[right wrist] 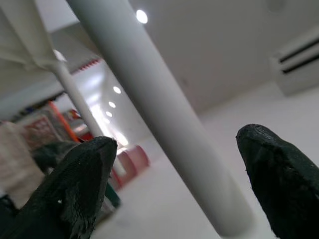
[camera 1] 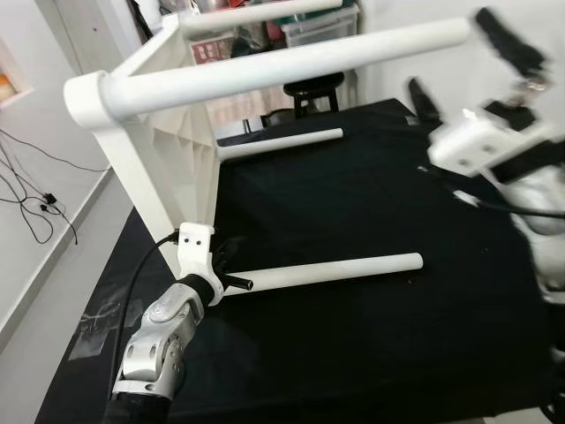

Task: Building children table

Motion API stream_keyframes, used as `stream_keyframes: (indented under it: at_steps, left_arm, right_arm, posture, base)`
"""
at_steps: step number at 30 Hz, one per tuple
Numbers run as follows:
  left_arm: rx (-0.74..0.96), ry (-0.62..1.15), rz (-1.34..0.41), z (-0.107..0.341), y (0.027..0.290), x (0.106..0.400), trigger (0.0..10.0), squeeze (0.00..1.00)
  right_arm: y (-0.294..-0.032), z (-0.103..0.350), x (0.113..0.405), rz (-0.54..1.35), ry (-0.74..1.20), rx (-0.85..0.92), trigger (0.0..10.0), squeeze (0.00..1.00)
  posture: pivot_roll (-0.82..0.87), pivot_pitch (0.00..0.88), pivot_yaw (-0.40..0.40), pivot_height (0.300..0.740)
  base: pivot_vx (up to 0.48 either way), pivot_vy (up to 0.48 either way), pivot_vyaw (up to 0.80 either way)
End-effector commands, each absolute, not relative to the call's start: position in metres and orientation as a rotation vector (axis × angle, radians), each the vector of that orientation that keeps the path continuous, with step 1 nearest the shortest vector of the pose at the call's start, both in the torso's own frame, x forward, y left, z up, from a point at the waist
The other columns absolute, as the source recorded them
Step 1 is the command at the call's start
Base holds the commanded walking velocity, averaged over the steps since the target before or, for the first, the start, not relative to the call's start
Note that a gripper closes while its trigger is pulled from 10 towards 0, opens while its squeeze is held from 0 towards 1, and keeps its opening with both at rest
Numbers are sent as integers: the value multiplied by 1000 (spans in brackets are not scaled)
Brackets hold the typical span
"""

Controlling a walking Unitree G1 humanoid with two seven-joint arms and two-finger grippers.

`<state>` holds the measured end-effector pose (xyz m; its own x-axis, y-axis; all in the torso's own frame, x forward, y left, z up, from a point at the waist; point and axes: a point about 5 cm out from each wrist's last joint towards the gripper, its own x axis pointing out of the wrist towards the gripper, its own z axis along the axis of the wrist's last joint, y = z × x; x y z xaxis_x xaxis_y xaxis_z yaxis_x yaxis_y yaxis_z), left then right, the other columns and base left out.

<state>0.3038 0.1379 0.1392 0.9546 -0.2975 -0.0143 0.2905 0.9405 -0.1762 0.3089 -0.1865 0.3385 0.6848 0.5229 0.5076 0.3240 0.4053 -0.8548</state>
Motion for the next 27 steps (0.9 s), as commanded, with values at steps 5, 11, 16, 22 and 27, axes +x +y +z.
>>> stream_keyframes:
  at_steps: [5, 11, 16, 22, 27]
  left_arm:
    - [-180, 44, -235, 139, 148, 304, 10000, 0]
    - [-190, 32, -192, 140, 152, 306, 10000, 0]
    - [-197, 33, -173, 138, 153, 308, 10000, 0]
    - [-198, 35, -159, 136, 154, 308, 10000, 0]
    - [-205, 31, -143, 136, 155, 308, 10000, 0]
  right_arm:
    - [-164, 339, 316, 296, -873, -1198, 10000, 0]
    - [-147, 360, 327, 304, -919, -1247, 10000, 0]
    - [-133, 371, 331, 358, -946, -1269, 10000, 0]
    - [-123, 377, 334, 414, -938, -1301, 10000, 0]
    - [-120, 379, 339, 434, -915, -1315, 2980, 0]
  posture:
    - [-160, 0, 126, 740]
    - [-169, 0, 109, 740]
    - [-179, 0, 96, 740]
    - [-183, 0, 83, 740]
    - [-183, 0, 75, 740]
  base:
    - [0, 0, 0]
    - [0, 0, 0]
    - [0, 0, 0]
    - [0, 0, 0]
    - [0, 0, 0]
